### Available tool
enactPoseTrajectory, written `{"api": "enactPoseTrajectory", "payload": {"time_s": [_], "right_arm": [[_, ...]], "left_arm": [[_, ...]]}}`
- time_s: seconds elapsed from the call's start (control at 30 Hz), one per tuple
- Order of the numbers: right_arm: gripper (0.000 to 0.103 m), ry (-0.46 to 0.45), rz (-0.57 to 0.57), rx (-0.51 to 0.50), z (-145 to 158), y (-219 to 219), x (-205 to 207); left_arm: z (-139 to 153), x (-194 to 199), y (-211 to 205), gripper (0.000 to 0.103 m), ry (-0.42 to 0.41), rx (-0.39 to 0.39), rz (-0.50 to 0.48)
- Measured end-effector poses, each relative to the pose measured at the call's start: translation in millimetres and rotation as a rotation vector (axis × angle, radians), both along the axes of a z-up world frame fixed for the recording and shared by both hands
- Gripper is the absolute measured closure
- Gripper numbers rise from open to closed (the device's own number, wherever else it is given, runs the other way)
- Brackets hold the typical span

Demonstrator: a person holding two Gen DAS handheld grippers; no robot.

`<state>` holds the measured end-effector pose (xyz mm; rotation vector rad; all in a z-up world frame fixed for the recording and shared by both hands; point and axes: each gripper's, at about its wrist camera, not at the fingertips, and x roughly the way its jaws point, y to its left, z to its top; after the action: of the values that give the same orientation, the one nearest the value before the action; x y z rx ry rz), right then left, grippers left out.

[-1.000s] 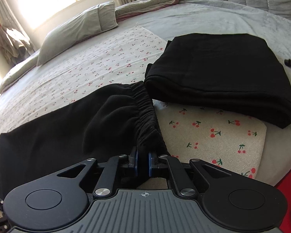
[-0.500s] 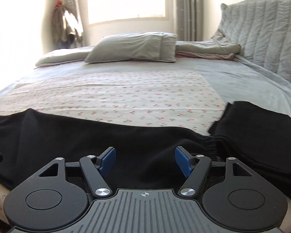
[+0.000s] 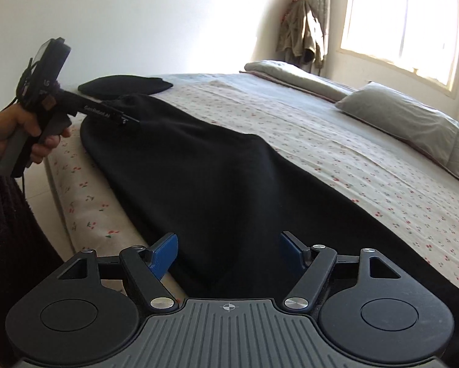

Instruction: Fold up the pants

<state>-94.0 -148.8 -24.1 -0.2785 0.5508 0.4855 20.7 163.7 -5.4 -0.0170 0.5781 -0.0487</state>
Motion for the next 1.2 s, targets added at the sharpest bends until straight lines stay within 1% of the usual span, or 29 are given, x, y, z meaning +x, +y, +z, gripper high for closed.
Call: {"api": "enactPoseTrajectory", "payload": {"time_s": [0.07,0.13,0.23,0.3,0.33,0.37,0.4,0.43,0.47,0.5,0.53,0.57,0.6,0.63,0.67,0.73,0.77,0.8,0.87,0.9,0.93,1.0,1.07,1.13,1.17,1.2], "right_arm": [[0.032,0.017,0.021,-0.013,-6,9,3],[0.037,0.034,0.036,-0.019,-10,14,6],[0.046,0.066,0.053,-0.007,-13,17,12],[0.056,0.087,0.057,-0.002,-14,18,15],[0.058,0.099,0.059,-0.002,-15,18,18],[0.063,0.109,0.062,-0.003,-17,19,20],[0.067,0.117,0.066,-0.006,-19,20,22],[0.067,0.122,0.069,-0.011,-20,21,23],[0.068,0.124,0.071,-0.019,-21,22,24],[0.068,0.123,0.074,-0.028,-22,23,24],[0.068,0.121,0.077,-0.035,-22,24,24],[0.068,0.120,0.081,-0.038,-23,25,24],[0.068,0.120,0.085,-0.040,-23,25,25],[0.068,0.119,0.087,-0.043,-23,26,25],[0.069,0.118,0.089,-0.047,-24,27,25],[0.077,0.120,0.099,-0.055,-25,30,27],[0.085,0.122,0.104,-0.056,-25,31,28],[0.089,0.126,0.106,-0.053,-24,33,28],[0.091,0.123,0.102,-0.030,-18,34,28],[0.096,0.125,0.110,0.000,-13,33,27],[0.098,0.132,0.122,0.039,-9,31,27],[0.099,0.154,0.150,0.096,-4,31,28],[0.099,0.178,0.163,0.093,-6,37,29],[0.099,0.241,0.172,0.044,-17,46,33],[0.098,0.238,0.177,0.021,-22,48,32],[0.096,0.227,0.188,0.012,-21,49,31]], "left_arm": [[4,-1,15,0.007,-0.002,-0.015,0.046],[6,-5,31,0.007,0.002,-0.041,0.087],[10,-5,60,0.008,0.021,-0.100,0.142],[9,-6,72,0.017,0.045,-0.140,0.160],[8,-7,77,0.019,0.062,-0.157,0.170],[6,-6,80,0.023,0.081,-0.171,0.180],[3,-6,83,0.028,0.104,-0.186,0.192],[0,-4,85,0.030,0.122,-0.197,0.202],[-5,0,88,0.036,0.148,-0.214,0.213],[-8,2,88,0.047,0.165,-0.225,0.217],[-11,6,89,0.054,0.181,-0.235,0.221],[-14,7,90,0.067,0.191,-0.240,0.230],[-15,6,91,0.082,0.187,-0.232,0.244],[-14,5,91,0.091,0.180,-0.222,0.255],[-13,3,92,0.096,0.166,-0.219,0.265],[-11,0,95,0.098,0.151,-0.245,0.277],[-9,-1,96,0.098,0.137,-0.249,0.287],[-8,-3,96,0.099,0.126,-0.249,0.294],[-3,-3,97,0.099,0.095,-0.250,0.309],[-1,-4,98,0.099,0.077,-0.243,0.320],[1,-6,98,0.099,0.061,-0.233,0.332],[2,-4,100,0.099,0.039,-0.191,0.369],[-2,2,99,0.099,0.079,-0.139,0.391],[-10,10,98,0.098,0.139,-0.104,0.402],[-16,15,95,0.096,0.176,-0.063,0.393],[-18,16,93,0.089,0.184,-0.035,0.397]]}}
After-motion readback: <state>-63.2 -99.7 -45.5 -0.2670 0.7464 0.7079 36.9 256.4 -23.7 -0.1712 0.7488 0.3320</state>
